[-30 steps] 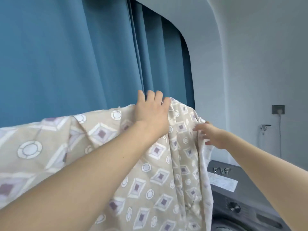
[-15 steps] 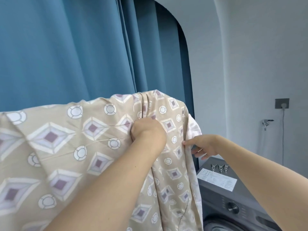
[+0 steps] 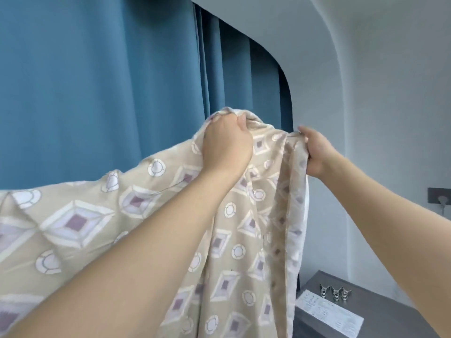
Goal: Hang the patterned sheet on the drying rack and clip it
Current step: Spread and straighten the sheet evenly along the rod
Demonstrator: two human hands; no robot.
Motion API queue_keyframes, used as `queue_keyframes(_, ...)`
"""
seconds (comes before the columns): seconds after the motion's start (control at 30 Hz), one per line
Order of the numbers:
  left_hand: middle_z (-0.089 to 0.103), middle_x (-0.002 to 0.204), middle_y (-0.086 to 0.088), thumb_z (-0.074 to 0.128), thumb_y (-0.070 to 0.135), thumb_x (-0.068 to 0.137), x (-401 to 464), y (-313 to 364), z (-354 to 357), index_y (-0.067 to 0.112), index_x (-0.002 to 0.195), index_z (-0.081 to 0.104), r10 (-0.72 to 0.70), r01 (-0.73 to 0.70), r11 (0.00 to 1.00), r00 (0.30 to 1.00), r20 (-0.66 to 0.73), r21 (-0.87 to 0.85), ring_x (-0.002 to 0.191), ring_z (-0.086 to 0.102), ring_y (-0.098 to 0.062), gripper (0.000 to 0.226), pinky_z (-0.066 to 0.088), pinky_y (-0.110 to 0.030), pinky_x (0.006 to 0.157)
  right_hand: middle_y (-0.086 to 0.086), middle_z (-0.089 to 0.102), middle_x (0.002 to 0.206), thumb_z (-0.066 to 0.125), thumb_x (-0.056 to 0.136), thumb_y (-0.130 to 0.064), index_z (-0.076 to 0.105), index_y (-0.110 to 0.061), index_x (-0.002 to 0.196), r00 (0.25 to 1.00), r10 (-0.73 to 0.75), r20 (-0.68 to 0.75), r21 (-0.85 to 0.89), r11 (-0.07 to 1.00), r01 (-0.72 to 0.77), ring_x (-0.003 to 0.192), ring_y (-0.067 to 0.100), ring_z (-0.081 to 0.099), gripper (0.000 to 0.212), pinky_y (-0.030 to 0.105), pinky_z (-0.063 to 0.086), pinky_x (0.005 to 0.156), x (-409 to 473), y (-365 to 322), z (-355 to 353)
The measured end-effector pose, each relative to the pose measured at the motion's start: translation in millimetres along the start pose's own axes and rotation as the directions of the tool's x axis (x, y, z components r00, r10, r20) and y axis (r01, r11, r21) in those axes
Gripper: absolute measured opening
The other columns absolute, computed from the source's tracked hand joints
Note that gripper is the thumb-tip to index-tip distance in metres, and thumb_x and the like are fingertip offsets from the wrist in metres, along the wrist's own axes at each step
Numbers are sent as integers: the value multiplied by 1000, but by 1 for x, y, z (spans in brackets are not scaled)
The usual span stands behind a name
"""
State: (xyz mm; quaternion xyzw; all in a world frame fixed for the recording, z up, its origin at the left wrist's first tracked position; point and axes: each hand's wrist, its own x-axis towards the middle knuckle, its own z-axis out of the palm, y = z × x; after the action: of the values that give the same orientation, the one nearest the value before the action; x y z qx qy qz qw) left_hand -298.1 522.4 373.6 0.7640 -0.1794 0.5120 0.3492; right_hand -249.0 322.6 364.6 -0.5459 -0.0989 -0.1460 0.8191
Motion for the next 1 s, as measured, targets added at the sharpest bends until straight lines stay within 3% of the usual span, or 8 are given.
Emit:
queue_keyframes(0.17,55,131,-12,37,30,102,63,-13,18,5,119,63,44,-29,983,996,-81,183,125,46,-27,40,33,-36,106,6,68,83,51,92,-15,64,-8,90,996,-45,-77,-309,951,19,63,20,68,15,29,55,63,45,-49,7)
queue_keyframes(0.3,31,153,-10,45,29,98,59,-25,38,6,146,35,-190,74,883,960,207,464,140,27,-28,54,21,-39,113,5,60,88,70,82,-21,58,-13,100,942,-126,-311,-598,796,-91,67,20,57,23,25,43,55,87,-19,-6)
queue_keyframes(0.4,34,153,-6,43,28,96,44,-32,42,16,145,40,-494,-4,770,629,600,638,137,36,-28,50,33,-39,107,15,55,76,59,81,-19,59,-6,86,938,214,-274,-914,246,-323,56,24,52,14,26,42,52,83,30,-14)
queue_keyframes(0.5,65,120,-2,42,32,92,42,-34,33,17,109,67,-530,57,826,417,738,561,105,63,-26,34,47,-37,92,15,70,98,54,89,-21,67,-3,100,837,468,-283,-957,-199,-212,82,32,68,25,35,56,62,60,56,-13)
queue_keyframes(0.6,66,108,-2,37,31,94,39,-31,19,17,99,64,-451,-63,820,542,709,569,91,63,-24,31,48,-34,88,10,68,82,51,87,-16,65,-5,92,926,335,-171,-982,-130,-134,70,28,66,18,37,57,69,40,51,3)
queue_keyframes(0.73,56,75,-2,32,35,101,21,-22,-20,13,74,50,-290,-124,840,720,631,528,62,51,-19,39,37,-25,57,11,65,89,39,99,-26,63,-1,93,999,-32,34,-962,270,41,77,29,59,35,33,46,69,7,37,34)
queue_keyframes(0.87,47,79,0,29,53,97,-17,-19,-72,19,81,46,-148,-296,718,819,554,629,82,48,-27,42,35,-34,67,3,53,64,36,100,-47,43,-12,64,969,-133,207,-909,341,240,59,20,48,51,33,35,58,-38,44,77)
queue_keyframes(1.0,39,72,2,32,53,97,-54,-27,-105,20,96,28,95,-446,634,855,509,632,74,42,-27,33,30,-34,60,5,48,68,30,100,-45,36,-12,65,923,-297,245,-900,284,330,66,24,45,49,36,35,61,-51,63,98)
